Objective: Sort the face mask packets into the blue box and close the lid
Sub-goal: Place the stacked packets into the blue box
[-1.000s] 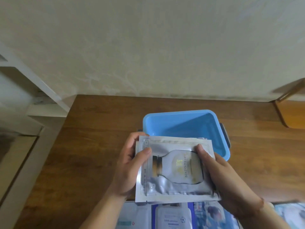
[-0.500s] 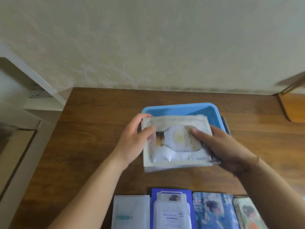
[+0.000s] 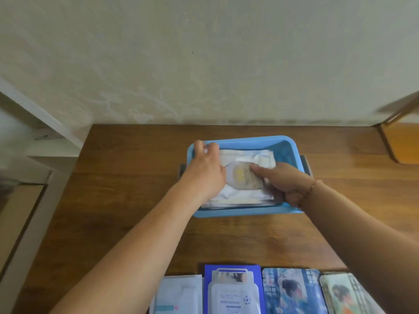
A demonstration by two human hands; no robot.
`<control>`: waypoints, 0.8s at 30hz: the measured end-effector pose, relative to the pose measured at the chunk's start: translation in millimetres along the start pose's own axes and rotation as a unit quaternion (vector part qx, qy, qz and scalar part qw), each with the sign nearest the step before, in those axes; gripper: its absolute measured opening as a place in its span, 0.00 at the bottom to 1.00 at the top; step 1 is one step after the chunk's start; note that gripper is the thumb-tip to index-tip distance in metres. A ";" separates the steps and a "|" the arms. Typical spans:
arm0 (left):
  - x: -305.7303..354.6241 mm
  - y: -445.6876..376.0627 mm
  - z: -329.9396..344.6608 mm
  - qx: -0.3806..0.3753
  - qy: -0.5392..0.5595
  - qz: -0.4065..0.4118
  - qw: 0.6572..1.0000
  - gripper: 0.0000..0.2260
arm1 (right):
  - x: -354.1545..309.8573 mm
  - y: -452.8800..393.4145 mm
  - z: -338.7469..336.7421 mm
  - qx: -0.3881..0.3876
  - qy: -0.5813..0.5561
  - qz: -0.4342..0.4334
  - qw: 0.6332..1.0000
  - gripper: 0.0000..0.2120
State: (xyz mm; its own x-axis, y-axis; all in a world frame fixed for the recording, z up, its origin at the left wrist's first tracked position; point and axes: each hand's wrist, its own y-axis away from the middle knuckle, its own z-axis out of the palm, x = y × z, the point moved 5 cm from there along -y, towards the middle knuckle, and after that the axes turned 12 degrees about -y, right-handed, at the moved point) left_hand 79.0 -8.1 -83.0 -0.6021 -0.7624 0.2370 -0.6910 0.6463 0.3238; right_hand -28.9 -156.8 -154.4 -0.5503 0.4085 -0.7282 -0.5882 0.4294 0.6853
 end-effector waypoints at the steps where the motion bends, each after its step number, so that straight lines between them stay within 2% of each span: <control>1: 2.7 -0.2 5.4 -0.002 -0.049 0.007 0.999 0.17 | 7.8 -2.4 1.2 0.005 0.012 0.019 1.000 0.17; 3: 7.6 -3.0 18.6 -0.028 -0.141 0.024 0.989 0.22 | 22.1 -7.6 3.3 0.027 0.041 0.077 0.996 0.23; 5: 10.4 -9.7 30.5 -0.067 -0.223 0.034 0.972 0.28 | 24.7 -11.2 4.3 0.045 0.075 0.106 0.991 0.22; 10: 18.5 -26.7 42.8 -0.068 -0.394 0.040 0.916 0.40 | 13.8 -18.6 15.3 0.029 0.253 0.095 0.962 0.21; 12: 25.5 -33.5 47.8 -0.053 -0.386 0.095 0.916 0.42 | 11.0 -20.6 21.2 0.022 0.322 0.070 0.944 0.24; 14: 26.3 -37.8 55.5 -0.059 -0.325 0.150 0.932 0.45 | 8.1 -20.3 25.1 0.020 0.383 0.051 0.922 0.26; 21: 9.9 -40.1 71.9 -0.082 -0.263 0.186 0.943 0.49 | 4.1 6.6 23.0 -0.035 0.466 -0.021 0.884 0.42; 22: 8.7 -39.9 71.7 -0.086 -0.255 0.190 0.944 0.50 | 1.4 6.3 22.4 -0.032 0.469 -0.036 0.882 0.41; 24: 6.9 -38.1 72.1 -0.098 -0.220 0.181 0.954 0.50 | -9.2 4.3 22.7 -0.010 0.489 -0.091 0.868 0.29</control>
State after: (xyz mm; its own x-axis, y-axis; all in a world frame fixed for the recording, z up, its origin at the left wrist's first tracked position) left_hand 72.3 -35.7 -159.8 -0.9265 -0.3752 -0.0273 -0.3435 0.8142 0.4681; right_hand -12.9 -140.4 -144.7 -0.6814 -0.5468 -0.4866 -0.7226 0.3968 0.5660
